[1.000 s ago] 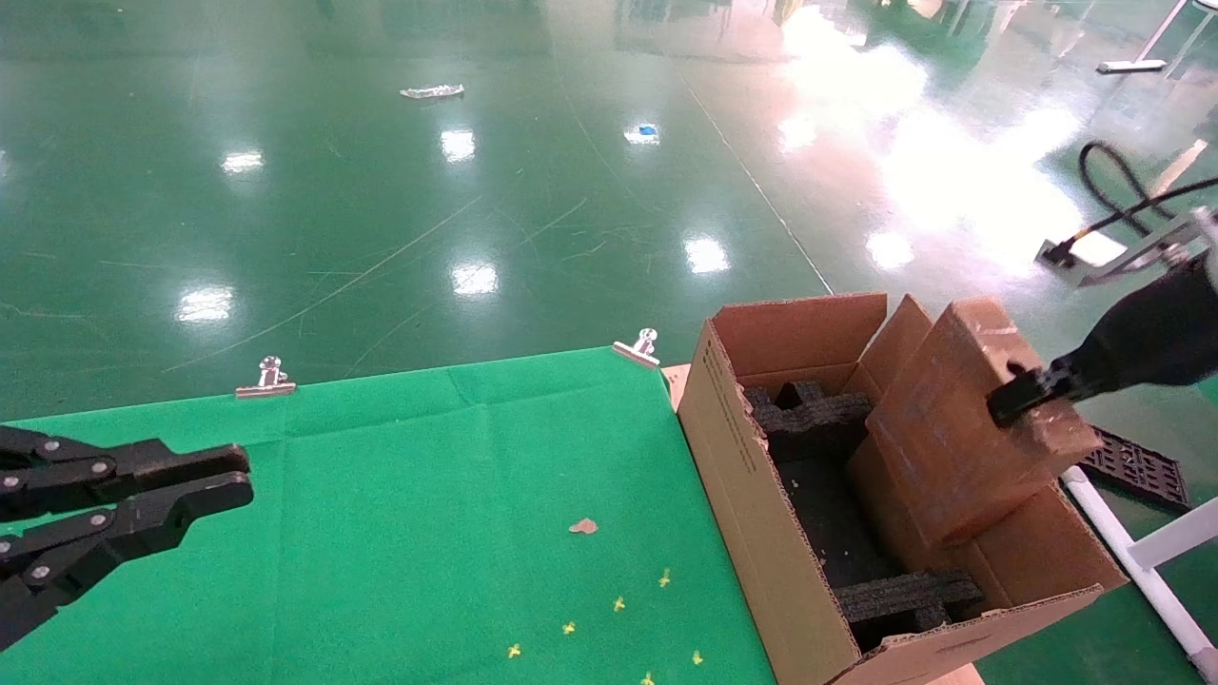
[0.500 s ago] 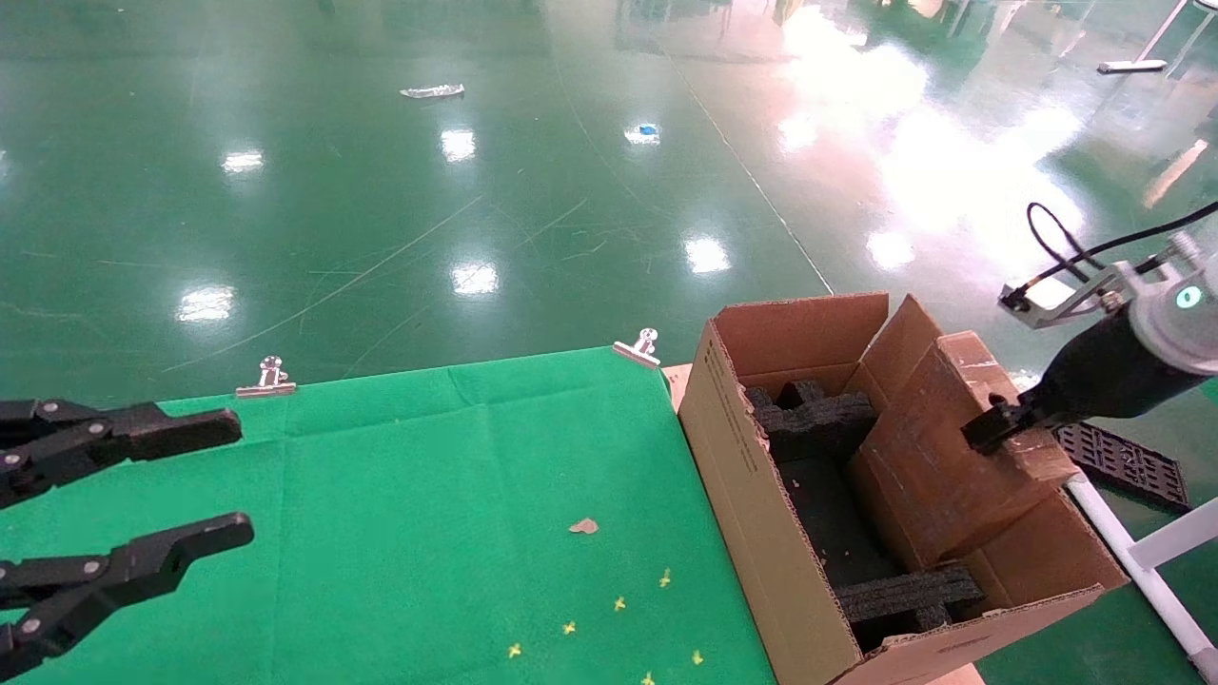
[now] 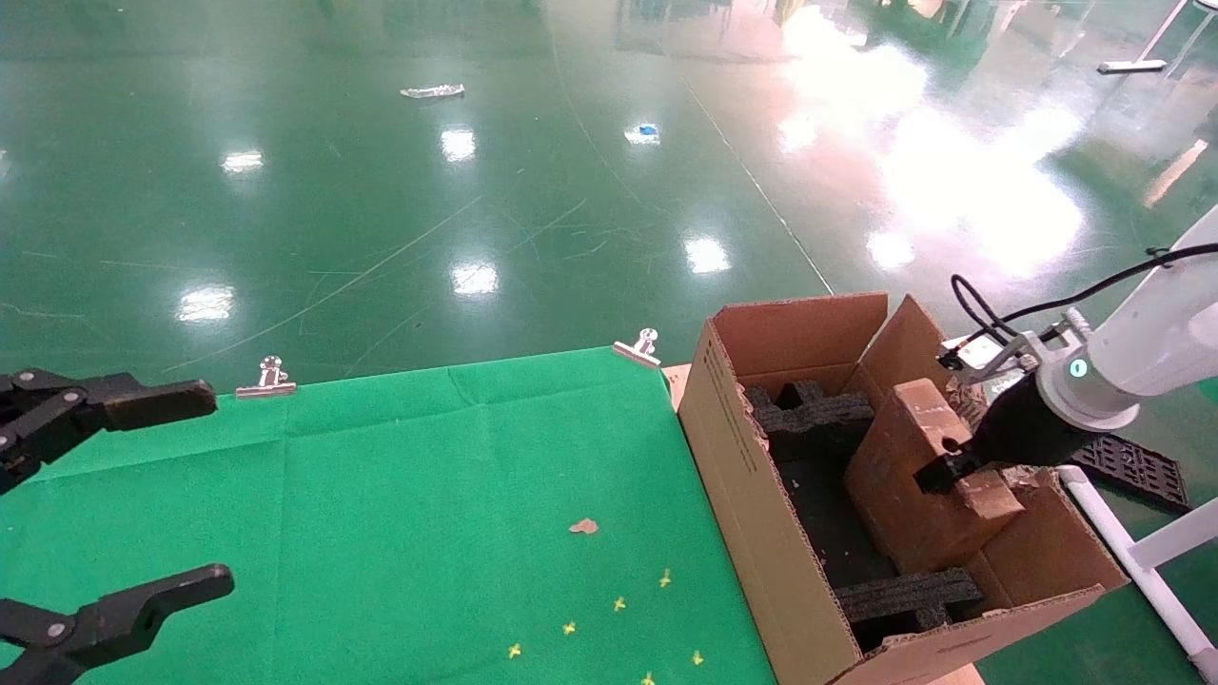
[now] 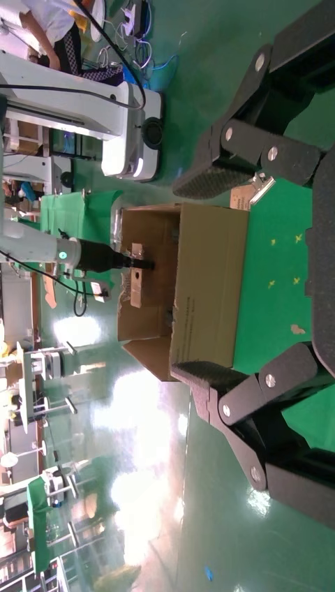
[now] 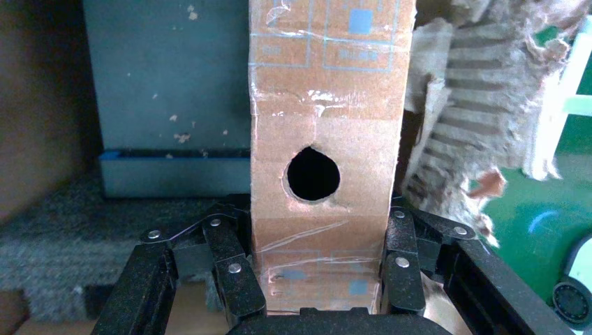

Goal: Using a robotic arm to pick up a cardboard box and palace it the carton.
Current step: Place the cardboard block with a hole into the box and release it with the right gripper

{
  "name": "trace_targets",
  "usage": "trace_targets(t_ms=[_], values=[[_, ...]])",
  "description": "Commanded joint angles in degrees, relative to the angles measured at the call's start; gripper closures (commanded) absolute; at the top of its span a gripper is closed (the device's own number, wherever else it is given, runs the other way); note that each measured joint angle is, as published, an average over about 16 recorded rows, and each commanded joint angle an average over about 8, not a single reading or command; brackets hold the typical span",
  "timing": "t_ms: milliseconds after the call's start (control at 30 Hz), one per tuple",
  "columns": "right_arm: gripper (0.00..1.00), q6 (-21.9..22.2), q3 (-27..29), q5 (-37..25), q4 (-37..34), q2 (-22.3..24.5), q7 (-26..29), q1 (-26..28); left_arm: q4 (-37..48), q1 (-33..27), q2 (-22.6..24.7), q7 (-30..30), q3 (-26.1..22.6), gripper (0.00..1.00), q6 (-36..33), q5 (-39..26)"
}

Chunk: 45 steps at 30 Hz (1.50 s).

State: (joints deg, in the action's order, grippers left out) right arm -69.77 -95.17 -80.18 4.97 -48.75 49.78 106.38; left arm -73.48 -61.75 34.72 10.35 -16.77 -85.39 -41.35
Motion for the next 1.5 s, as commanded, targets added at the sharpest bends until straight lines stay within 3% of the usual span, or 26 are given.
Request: trace_targets(t_ms=[33,333,367,600,633,1500], values=[[1.0,1.0,0.3,0.4,-0.5,-0.5,-0.3,-1.4,0.0,0.0,0.0,0.0,0.0,0.0,0.0,0.0],[1.0,5.2,2.3,3.5,-1.1,-0.9,-4.0,-6.0,0.0,0.0,0.0,0.0,0.0,0.0,0.0,0.0],[0.95,5.3,2.4,3.7,-1.2,-1.0,-4.3,-6.4,0.0,0.0,0.0,0.0,0.0,0.0,0.0,0.0],[0.07,4.5,3.2,4.9,-2.1,-1.1,-6.1,-7.9,0.0,0.0,0.0,0.0,-0.1,0.0,0.0,0.0],[0.0,4.5,3.2,4.9,-2.3,-1.1,-6.2,-7.9,0.0,0.0,0.0,0.0,-0.1,0.0,0.0,0.0],[0.0,4.0,2.1,3.2,-4.5,-1.4,-8.7,-4.9,0.0,0.0,-0.1,-0.1,-0.2,0.0,0.1,0.1]])
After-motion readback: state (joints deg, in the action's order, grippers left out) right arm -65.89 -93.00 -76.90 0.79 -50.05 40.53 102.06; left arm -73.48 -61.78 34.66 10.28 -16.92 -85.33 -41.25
